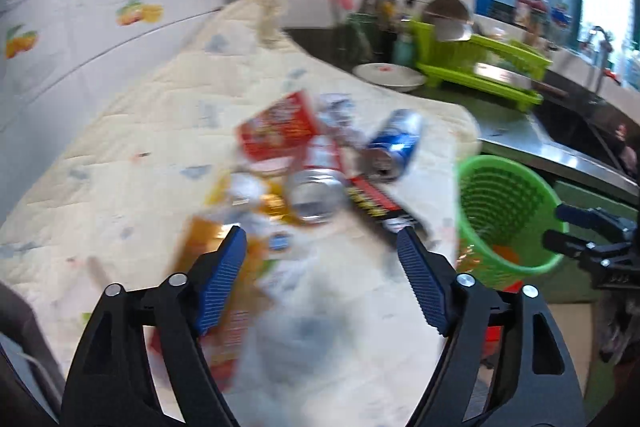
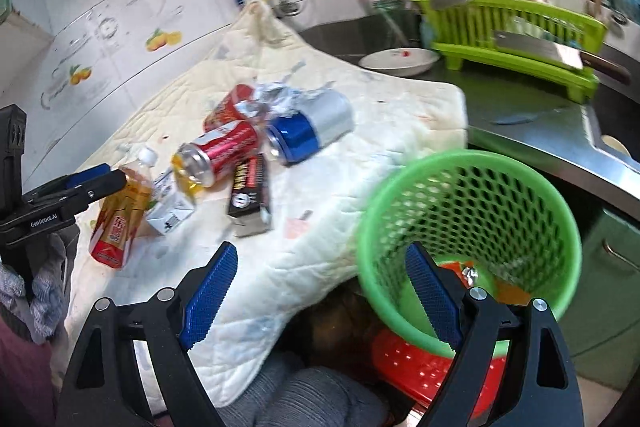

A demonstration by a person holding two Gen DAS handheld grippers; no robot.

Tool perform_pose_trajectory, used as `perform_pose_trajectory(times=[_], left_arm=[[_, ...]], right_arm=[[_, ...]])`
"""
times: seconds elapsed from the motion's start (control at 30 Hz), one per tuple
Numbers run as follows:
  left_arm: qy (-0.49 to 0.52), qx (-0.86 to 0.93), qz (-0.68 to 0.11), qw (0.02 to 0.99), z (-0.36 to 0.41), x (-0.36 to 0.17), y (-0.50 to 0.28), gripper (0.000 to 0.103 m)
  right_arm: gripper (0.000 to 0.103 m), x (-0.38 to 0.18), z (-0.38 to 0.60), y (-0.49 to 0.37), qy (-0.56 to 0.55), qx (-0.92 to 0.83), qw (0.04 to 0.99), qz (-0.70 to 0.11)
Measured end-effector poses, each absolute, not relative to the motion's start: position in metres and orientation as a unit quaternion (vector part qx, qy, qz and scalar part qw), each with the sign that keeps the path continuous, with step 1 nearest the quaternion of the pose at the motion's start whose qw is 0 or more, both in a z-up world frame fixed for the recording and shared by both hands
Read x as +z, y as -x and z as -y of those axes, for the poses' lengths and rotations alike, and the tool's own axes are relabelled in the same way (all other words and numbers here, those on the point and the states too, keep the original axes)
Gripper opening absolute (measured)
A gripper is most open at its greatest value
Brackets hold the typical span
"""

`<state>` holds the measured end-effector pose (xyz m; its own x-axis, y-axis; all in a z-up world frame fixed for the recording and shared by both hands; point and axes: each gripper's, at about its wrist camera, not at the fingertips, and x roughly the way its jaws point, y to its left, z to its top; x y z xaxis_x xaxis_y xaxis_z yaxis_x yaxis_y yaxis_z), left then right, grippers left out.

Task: Collect trash
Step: 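Carry the clear plastic cup over the green basket and release it with the left gripper, then grasp the black box with the right gripper while the left gripper grasps the gold-red bottle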

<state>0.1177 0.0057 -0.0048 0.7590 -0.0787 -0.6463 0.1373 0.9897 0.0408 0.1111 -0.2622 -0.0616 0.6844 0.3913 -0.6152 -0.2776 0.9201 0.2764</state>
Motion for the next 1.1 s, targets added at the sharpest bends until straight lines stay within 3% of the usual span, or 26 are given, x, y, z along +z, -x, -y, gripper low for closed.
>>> perform_pose_trajectory(times=[0.3, 0.6, 1.1], left_arm=[[-0.043, -0.018, -0.371, 0.928, -0.068, -0.02, -0.118, 0.088], [-0.026, -0.035, -0.408, 0.912, -0.086, -0.047, -0.13, 0.088], [-0.043, -0.069, -0.425, 0.901, -0.086, -0.06, -0.143, 0.088]], right_arm=[[0.083, -0.06, 0.208, -0.134, -0.05, 0.221, 0.904, -0.362], [0.082, -0.068, 0.162, -0.167, -0.01, 0.238, 0.895, -0.378], [0.068, -0.102, 0.12, -0.225, 0.049, 0.232, 0.877, -0.418]])
